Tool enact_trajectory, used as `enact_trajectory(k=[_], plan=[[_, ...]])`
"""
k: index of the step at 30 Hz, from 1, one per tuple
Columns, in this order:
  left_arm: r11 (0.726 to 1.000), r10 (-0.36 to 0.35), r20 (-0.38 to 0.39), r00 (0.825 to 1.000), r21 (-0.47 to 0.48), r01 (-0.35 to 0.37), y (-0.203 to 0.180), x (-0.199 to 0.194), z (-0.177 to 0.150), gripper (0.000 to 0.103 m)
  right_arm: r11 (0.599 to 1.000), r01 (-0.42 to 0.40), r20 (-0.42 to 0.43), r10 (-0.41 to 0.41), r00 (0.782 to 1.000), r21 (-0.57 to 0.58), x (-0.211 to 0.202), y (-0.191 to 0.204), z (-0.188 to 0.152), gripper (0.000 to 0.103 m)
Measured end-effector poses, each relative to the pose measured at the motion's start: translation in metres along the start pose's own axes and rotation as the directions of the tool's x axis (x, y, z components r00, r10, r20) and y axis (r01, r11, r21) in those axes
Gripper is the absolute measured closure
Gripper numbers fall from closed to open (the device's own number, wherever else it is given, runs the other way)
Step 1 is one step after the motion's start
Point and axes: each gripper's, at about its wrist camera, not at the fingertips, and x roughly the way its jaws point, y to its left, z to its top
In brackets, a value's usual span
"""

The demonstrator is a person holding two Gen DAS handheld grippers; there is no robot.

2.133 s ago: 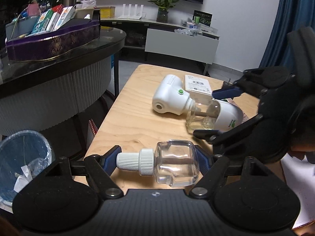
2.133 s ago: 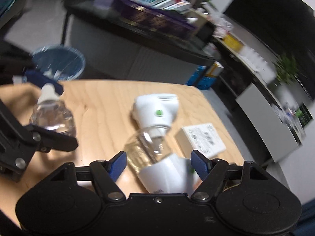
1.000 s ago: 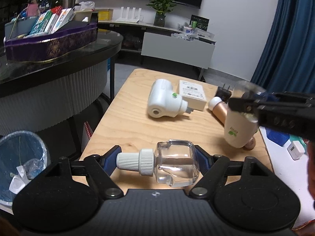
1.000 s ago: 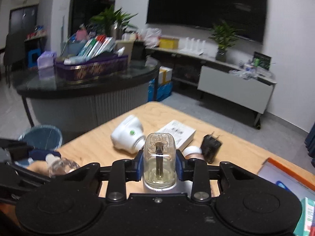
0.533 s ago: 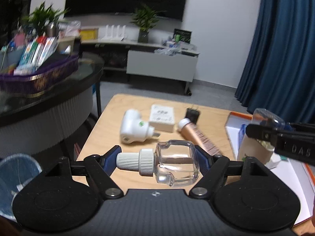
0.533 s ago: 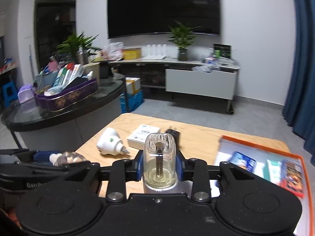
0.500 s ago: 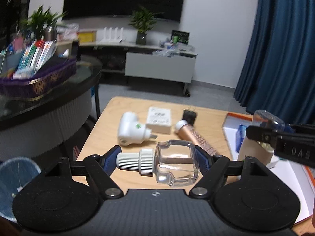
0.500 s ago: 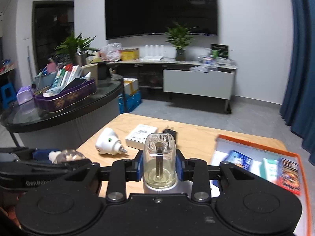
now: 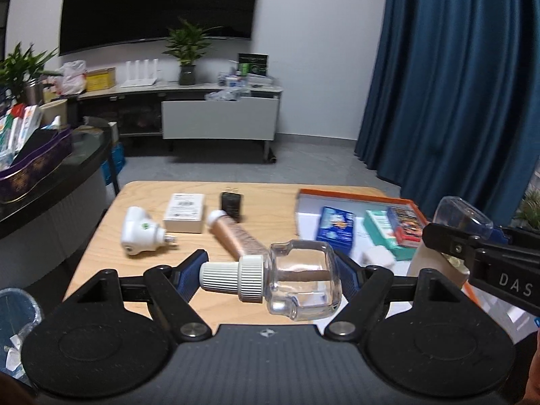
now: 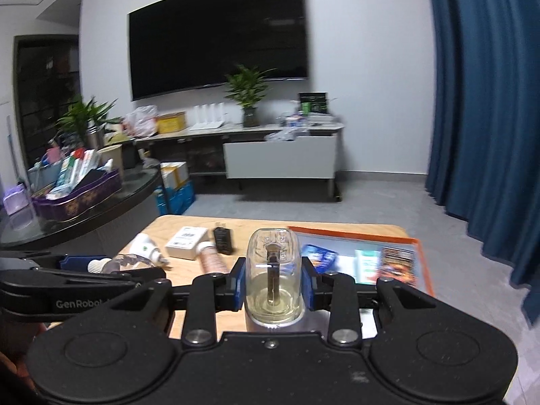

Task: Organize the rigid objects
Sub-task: 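Carry the glass bottle and white diffuser toward the white box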

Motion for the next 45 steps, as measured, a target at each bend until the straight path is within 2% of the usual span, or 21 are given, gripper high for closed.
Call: enact_trajectory(k=[12, 19, 28, 45], plan=[[0.990, -0.093, 0.005, 0.996, 0.104, 0.092, -0.070, -0.001, 0.006, 0.024, 0.986, 0.125, 0.032, -0.129, 0.991, 0.110, -0.049, -0.061, -0.011, 0.064], [0.986, -0.131, -0.004, 0.991, 0.103, 0.131, -0.092, 0.008, 0.013, 0.024, 0.975, 0.165, 0.032, -0.172, 0.985, 0.148, -0.061, -0.083, -0.016, 0.064], [0.990, -0.118, -0.038, 0.992, 0.076, 0.120, -0.087, 0.015, 0.001, 0.024, 0.976, 0.157, -0.004, -0.159, 0.987, 0.152, -0.053, -0.087, -0.021, 0.064], [0.992, -0.109, -0.051, 0.993, 0.057, 0.112, -0.083, 0.013, -0.008, 0.024, 0.979, 0.154, -0.040, -0.150, 0.988, 0.131, -0.043, -0.084, -0.019, 0.064]])
